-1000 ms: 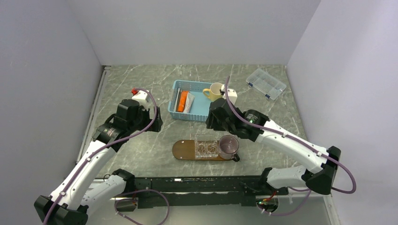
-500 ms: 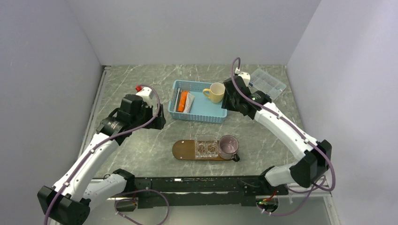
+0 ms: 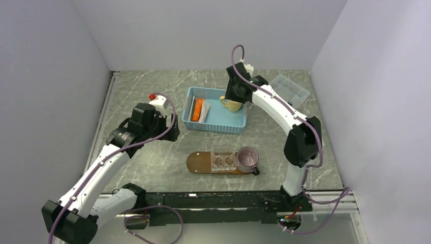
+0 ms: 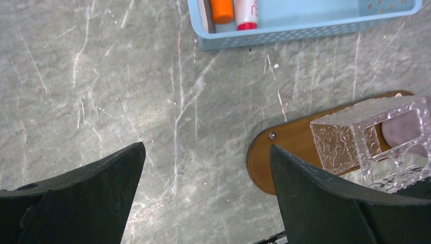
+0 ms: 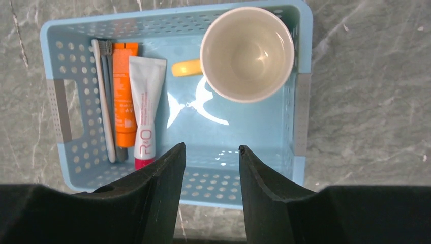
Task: Prepare toiletry sets of a toothbrush and toothpaste on the tray
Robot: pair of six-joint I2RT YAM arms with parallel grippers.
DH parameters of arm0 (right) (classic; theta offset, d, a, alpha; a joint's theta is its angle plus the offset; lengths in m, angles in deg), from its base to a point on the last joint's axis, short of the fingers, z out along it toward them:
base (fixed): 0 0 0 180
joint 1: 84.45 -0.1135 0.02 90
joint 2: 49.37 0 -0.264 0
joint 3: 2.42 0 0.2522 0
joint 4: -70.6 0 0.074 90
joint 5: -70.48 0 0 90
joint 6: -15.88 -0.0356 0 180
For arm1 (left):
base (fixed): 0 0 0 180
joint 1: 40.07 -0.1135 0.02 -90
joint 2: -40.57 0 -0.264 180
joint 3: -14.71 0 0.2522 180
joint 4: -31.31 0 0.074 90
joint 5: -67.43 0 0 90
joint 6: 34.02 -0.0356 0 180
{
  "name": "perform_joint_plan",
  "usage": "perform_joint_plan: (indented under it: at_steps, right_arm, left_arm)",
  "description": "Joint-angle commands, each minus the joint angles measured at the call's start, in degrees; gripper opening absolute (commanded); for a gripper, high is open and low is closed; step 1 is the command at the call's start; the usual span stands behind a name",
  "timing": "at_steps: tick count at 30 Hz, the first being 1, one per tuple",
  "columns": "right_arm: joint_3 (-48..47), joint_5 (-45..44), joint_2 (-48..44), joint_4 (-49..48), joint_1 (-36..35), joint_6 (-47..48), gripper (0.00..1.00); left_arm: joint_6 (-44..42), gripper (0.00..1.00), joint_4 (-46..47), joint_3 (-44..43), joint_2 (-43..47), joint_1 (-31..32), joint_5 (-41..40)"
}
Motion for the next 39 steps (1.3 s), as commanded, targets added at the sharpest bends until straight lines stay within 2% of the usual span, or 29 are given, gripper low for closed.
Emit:
perform_joint_plan:
  at_steps: [1,6,14,30,39]
  right_arm:
    - [-6.7,-0.1,2.3,-0.9,0.4,-2.9,0.46]
    - [-11.9,-1.2,7.5,1.2,0.8,-5.5,0.46]
    - [-14.0,0.6,12.1,0.0,2.5,-11.2,0.43]
    - [-22.4,0.4,20.7,2.4,4.5,-15.0,0.43]
    - [-21.4,0.6,22.4,1.7,5.1,-16.0,0.42]
  left_arm:
    - [-1.7,0.99,2.3,0.8,1.5,-0.2,0.8]
    - [-0.9,0.99,2.2,1.3,1.3,-0.1,2.1]
    - [0.2,0.99,2.3,1.6,1.9,0.0,4.1]
    - [0.4,0.99,2.5,1.8,4.5,0.0,4.8]
    - [0.4,0.99,2.4,1.8,5.0,0.0,4.9]
